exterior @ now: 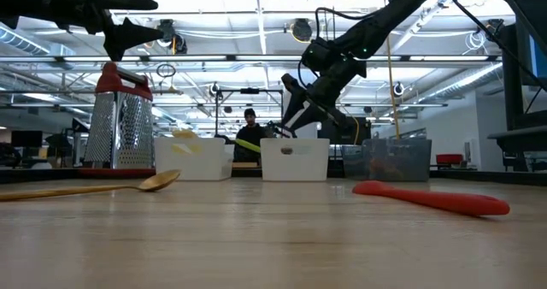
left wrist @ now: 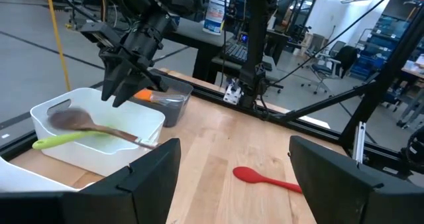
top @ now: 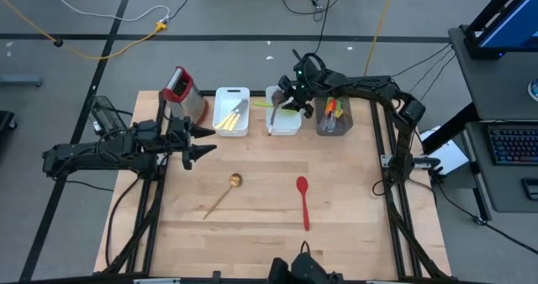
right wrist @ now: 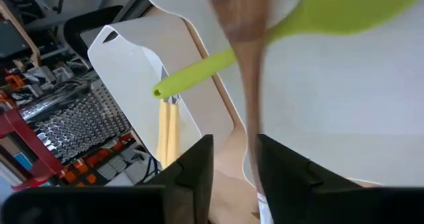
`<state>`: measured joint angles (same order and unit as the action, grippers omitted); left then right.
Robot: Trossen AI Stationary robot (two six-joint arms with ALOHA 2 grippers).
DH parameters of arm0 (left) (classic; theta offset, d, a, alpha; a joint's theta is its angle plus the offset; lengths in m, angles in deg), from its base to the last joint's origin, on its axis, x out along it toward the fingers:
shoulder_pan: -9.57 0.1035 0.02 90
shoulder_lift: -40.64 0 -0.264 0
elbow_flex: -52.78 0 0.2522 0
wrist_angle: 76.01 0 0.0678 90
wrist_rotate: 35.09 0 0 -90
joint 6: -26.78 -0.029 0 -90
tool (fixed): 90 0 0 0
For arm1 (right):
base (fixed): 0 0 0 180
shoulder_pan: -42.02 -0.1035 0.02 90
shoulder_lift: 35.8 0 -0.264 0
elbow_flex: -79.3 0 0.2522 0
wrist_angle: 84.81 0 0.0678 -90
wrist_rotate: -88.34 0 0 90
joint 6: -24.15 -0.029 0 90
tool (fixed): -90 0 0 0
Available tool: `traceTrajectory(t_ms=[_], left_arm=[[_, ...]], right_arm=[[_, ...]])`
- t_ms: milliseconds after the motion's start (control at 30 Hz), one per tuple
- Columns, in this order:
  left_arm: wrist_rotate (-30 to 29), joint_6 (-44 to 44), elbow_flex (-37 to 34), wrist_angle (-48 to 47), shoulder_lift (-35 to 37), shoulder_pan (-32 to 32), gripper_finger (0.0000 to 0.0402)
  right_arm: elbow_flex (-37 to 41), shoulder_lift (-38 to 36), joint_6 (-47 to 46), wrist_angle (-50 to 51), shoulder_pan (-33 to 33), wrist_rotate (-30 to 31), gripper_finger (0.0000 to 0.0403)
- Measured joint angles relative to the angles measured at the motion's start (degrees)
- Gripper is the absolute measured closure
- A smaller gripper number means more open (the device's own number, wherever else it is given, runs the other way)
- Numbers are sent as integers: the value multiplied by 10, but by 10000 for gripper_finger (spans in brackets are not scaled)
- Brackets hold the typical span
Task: Pick & Place Kitchen Items
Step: Put the red serving spoon into the right white bin
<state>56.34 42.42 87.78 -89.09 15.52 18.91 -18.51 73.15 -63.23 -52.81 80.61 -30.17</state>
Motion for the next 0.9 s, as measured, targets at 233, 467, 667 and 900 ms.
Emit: traceTrajectory(t_ms=[233, 467, 667, 900], left_arm=[[0, 0, 0, 0, 0, 0, 117], [0, 0, 0, 0, 0, 0, 117], [0, 0, 0, 0, 0, 0, 117], [0, -2, 0, 0, 0, 0, 117]], right_arm=[[0, 0, 21, -6, 1, 2, 276], [-2, -17, 62, -44, -3, 2, 287], [-1, -47, 111, -29, -25, 1, 300], [-1, -92, 209, -6, -83, 2, 316]])
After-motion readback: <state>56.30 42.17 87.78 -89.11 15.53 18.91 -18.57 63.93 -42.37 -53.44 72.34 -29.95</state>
